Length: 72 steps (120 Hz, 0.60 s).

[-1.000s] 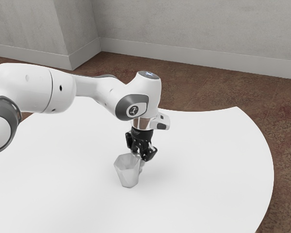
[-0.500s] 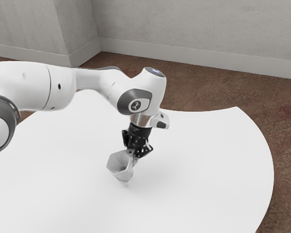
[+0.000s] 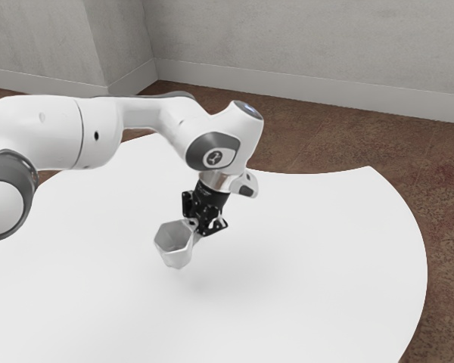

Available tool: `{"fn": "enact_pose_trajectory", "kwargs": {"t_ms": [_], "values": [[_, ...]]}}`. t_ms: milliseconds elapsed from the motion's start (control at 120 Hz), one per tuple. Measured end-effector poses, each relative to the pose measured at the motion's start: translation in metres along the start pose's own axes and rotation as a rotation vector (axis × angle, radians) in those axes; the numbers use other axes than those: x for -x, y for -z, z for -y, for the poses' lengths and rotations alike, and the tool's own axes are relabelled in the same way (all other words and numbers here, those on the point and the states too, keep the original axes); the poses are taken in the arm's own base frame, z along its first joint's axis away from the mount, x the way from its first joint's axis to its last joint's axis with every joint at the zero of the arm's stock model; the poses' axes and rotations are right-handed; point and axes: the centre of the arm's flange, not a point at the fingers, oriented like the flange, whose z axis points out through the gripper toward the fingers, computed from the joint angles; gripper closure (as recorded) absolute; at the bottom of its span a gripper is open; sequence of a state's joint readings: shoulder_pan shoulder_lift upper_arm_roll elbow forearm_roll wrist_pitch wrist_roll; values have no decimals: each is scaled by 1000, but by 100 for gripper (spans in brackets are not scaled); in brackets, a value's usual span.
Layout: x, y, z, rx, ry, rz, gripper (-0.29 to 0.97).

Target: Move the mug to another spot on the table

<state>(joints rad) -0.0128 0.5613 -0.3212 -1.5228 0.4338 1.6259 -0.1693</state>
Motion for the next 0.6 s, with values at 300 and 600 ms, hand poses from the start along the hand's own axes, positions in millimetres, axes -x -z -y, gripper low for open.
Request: {"fn": "enact_pose_trajectory", "kwargs": {"t_ms": [300,600], "values": [[-17,0,-4,-54,-118,43,67],[-24,-3,-3,-95,-288,119,66]]}}
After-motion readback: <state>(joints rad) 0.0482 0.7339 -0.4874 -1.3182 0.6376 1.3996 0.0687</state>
